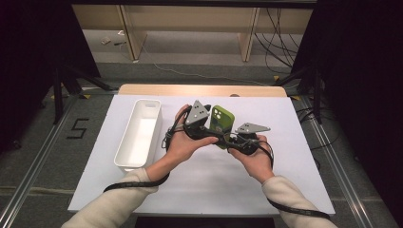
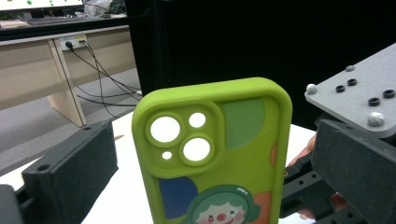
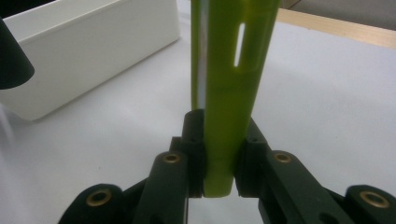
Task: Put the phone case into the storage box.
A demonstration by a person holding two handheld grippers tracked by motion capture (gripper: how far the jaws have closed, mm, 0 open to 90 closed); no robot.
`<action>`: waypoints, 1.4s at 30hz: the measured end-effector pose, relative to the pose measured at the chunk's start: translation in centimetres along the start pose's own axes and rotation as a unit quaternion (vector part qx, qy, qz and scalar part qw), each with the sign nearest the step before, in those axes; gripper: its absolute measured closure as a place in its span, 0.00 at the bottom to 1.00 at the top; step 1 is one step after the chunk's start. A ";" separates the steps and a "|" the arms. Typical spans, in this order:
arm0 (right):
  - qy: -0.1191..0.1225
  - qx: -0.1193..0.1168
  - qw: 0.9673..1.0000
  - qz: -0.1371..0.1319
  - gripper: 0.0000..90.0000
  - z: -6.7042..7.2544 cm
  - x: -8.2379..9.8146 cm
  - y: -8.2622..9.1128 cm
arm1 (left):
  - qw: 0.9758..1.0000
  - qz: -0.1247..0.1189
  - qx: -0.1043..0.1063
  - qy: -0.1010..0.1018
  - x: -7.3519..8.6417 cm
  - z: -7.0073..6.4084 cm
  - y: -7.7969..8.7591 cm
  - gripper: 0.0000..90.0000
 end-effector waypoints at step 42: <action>0.015 0.021 1.000 -0.015 0.72 0.2 -0.2 -0.1 | 0.999 -0.002 -0.023 0.025 0.2 0.1 -1.0 0.17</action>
Point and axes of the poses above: each handheld gripper's, and its own axes: y roughly backward along the jaws, x roughly out of its underside, z roughly to its left, the point moved 3 cm from there along -y, roughly forward along the jaws, and after that the axes turned 2 degrees about -z, right-handed, at the moved point
